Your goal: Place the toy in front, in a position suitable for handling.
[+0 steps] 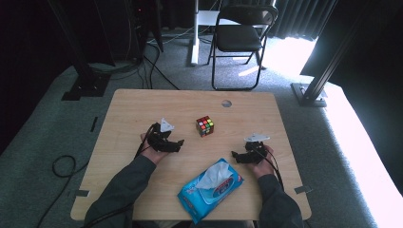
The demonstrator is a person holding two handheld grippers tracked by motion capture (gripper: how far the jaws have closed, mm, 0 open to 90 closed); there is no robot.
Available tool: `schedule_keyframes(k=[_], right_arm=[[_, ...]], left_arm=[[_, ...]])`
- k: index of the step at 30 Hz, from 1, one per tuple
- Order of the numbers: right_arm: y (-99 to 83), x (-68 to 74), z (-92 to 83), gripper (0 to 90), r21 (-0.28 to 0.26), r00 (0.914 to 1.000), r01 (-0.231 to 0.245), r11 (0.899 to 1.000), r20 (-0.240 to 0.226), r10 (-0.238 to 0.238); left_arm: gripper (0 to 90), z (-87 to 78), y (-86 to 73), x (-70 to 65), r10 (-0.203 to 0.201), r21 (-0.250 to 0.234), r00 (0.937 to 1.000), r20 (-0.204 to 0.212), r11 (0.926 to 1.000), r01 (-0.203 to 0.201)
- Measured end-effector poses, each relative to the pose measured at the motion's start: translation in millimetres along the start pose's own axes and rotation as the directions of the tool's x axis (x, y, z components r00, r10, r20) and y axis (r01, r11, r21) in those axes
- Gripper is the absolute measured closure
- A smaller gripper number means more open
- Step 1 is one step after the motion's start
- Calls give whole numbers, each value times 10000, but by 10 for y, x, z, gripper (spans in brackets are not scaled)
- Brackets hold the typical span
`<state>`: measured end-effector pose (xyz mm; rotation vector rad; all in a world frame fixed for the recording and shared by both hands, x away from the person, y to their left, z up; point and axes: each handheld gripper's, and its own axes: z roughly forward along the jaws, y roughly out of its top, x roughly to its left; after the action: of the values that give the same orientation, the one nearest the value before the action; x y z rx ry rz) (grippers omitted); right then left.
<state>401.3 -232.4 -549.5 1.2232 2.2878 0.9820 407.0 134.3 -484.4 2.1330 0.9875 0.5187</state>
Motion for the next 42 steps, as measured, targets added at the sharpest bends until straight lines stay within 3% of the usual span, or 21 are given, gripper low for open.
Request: schedule_keyframes(k=[7,21,37,39,42], right_arm=[[-1,1,-2,128,9,10000,9,10000,-12,-9],[-3,2,-3,128,5,10000,20,10000,-33,-20],[-8,9,-8,128,-9,10000,14,10000,-23,-14],[-8,8,-7,128,-17,10000,28,10000,-19,-28],[-8,8,-7,128,-15,10000,28,10000,-25,-28]], left_arm=[[200,125,68,18,-61,152,10000,1,9999,61],[199,319,181,-17,353,158,9993,111,9992,-355],[197,562,362,-48,283,-168,9973,685,9995,-272],[197,625,411,-75,495,-173,9953,828,9987,-483],[197,678,445,-91,484,-221,9947,911,9987,-466]])
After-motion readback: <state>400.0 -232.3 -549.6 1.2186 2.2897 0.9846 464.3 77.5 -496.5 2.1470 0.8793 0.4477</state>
